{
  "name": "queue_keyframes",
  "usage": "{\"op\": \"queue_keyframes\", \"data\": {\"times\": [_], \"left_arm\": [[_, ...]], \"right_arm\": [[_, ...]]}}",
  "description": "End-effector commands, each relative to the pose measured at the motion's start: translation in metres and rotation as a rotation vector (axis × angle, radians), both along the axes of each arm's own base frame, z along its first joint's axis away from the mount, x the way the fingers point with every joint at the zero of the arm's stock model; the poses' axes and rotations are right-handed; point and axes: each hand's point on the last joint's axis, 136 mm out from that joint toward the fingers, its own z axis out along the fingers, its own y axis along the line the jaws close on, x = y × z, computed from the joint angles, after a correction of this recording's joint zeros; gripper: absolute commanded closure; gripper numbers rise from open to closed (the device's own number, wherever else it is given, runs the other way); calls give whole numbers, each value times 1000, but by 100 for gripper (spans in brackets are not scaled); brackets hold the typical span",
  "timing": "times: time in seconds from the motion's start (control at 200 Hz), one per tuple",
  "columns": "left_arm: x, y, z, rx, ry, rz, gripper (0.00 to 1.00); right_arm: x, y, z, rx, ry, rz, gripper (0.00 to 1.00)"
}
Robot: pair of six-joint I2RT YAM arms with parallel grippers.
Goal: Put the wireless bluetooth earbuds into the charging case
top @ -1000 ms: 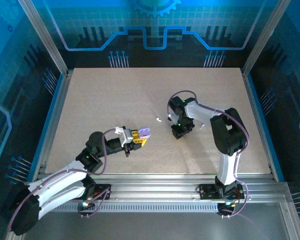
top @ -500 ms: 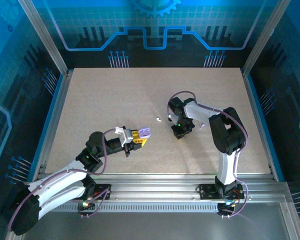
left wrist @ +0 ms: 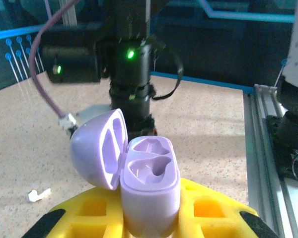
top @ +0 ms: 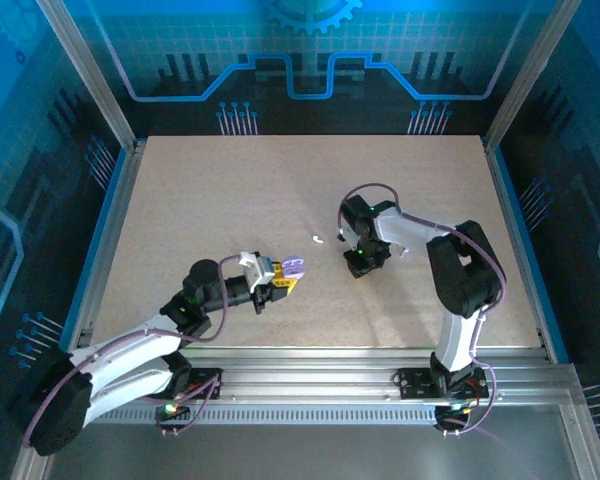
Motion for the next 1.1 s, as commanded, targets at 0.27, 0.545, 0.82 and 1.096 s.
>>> {"op": "queue_keyframes", "data": {"times": [0.27, 0.545, 0.82, 1.096], "left_arm": [[29, -16, 18, -69, -30, 28, 89], [29, -13, 24, -71, -42, 39, 89], [21, -6, 28, -52, -44, 46, 89], [16, 2, 32, -41, -63, 69, 89]], "right_arm": [[8, 14, 81, 221, -257, -47, 72], [-17, -12, 57, 29, -102, 122, 67], [-13, -9, 32, -20, -13, 224, 61], [-3, 5, 13, -34, 15, 286, 59]]}}
